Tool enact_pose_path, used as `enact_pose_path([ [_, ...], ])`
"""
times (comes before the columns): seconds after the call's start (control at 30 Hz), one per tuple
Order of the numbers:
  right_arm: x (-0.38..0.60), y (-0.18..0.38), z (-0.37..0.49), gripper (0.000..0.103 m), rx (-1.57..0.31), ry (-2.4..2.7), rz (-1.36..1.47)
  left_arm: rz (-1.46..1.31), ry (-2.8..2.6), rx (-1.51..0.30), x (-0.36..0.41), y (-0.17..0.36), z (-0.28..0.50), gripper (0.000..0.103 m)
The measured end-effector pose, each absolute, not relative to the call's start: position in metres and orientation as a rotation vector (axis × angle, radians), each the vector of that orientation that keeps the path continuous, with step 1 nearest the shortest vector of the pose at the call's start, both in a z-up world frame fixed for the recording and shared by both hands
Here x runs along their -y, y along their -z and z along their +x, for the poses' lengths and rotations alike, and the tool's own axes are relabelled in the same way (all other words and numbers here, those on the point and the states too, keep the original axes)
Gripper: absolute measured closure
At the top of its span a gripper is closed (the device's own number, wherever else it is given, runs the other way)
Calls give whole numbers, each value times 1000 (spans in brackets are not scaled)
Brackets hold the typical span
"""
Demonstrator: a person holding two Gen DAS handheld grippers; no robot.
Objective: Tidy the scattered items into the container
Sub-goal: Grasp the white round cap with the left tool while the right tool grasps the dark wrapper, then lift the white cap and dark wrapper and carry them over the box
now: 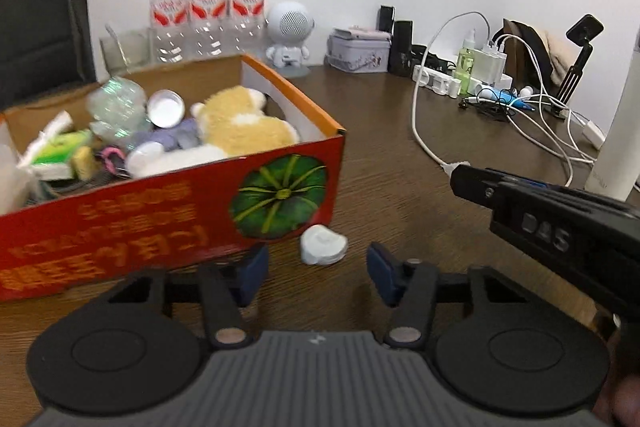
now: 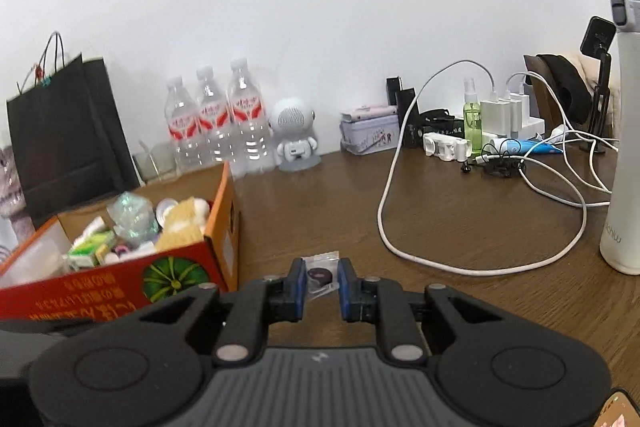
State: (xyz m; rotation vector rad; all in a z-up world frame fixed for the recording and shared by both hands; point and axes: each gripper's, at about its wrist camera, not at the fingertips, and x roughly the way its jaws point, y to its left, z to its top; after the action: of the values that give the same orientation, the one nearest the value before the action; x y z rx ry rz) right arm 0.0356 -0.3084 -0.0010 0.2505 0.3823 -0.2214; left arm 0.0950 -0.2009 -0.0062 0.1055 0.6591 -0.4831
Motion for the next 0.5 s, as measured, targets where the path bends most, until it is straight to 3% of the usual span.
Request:
enact_pose_path([
  [0.1,311,-1,33,88,-366,213,277,115,466,-666,207,8,101,75],
  [0.33,307,1,34,88,-370,167,282,149,458,-645,211,9,91,76],
  [0.5,300,1,32,87,-366,79,280,105,347,-629,168,-1,65,76],
])
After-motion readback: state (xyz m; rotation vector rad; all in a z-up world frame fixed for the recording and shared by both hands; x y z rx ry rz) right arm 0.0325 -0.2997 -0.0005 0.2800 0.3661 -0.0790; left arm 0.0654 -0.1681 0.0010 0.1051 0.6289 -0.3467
